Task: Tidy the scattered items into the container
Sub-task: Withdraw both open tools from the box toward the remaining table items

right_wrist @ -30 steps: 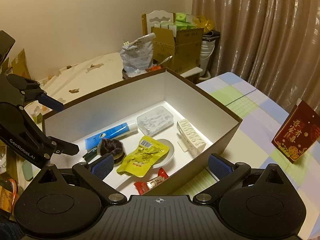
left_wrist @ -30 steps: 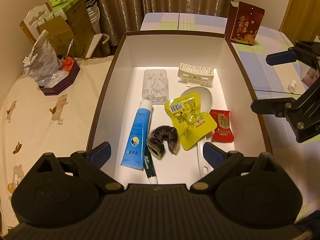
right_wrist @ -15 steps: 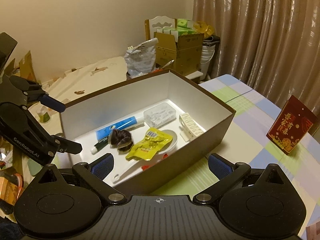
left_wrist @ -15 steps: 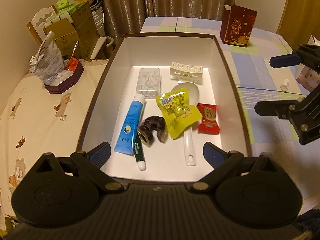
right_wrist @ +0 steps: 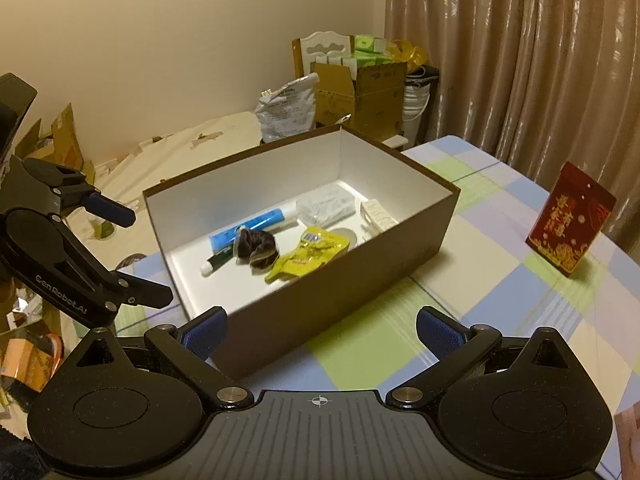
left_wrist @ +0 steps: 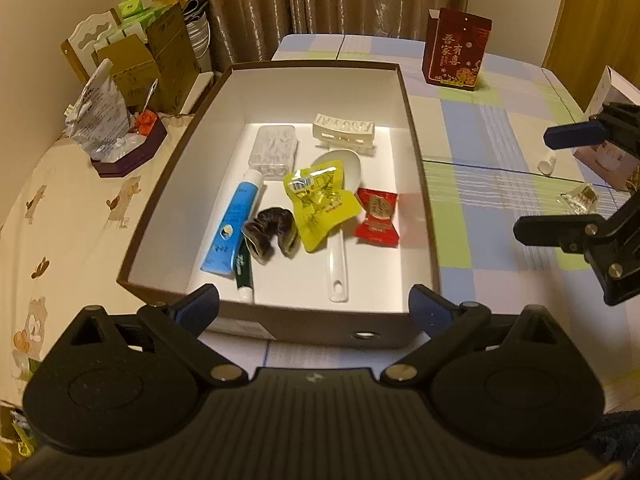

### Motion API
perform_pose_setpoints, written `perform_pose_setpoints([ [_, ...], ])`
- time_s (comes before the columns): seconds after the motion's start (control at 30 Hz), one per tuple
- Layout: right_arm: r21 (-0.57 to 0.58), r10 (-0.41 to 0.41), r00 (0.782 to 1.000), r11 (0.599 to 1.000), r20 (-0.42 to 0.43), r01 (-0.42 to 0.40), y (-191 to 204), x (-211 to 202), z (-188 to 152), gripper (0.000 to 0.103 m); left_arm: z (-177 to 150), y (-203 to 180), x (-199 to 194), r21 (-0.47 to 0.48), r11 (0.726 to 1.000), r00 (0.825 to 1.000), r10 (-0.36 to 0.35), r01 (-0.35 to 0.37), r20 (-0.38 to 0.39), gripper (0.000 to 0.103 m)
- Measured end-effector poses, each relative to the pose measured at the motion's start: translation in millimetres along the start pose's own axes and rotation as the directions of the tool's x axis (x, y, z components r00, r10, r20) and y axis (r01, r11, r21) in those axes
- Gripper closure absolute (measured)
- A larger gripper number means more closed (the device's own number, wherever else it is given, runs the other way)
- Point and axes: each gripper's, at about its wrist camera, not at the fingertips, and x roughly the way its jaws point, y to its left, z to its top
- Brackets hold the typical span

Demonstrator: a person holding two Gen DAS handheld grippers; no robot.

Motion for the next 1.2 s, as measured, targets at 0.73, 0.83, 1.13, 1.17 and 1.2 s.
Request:
perform_pose_setpoints([
  [0.73, 0.090, -0.006, 1.000, 0.996, -0.007, 0.006, -20, -68, -65, 0.000, -30, -71, -25, -0.058, 0.998, 0.999, -0.040, 0.039, -0.006, 0.002],
  [0.83, 0.112, -0.023, 1.000, 0.993, -0.015, 0.024, -23, -78, -77, 0.000, -33, -84, -26, -0.048, 0.997, 0.998, -0.058, 0.057, -0.012, 0.002],
  [1.13, 0.215, -0.063, 0.997, 0.974, -0.039, 0.070, -32, -105, -110, 0.000, -33, -112, -24, 0.003, 0.997, 0.996, -0.083, 0.083, -0.019, 0.002],
  [1.17, 0.226, -0.071, 0.997, 0.971, -0.041, 0.078, -34, -108, -113, 0.000, -33, -116, -24, 0.009, 0.996, 0.996, -0.086, 0.086, -0.020, 0.002],
  [1.2, 0.237, -0.079, 0.996, 0.968, -0.042, 0.086, -36, -111, -116, 0.000, -32, -119, -23, 0.016, 0.996, 0.996, -0.091, 0.091, -0.019, 0.002],
])
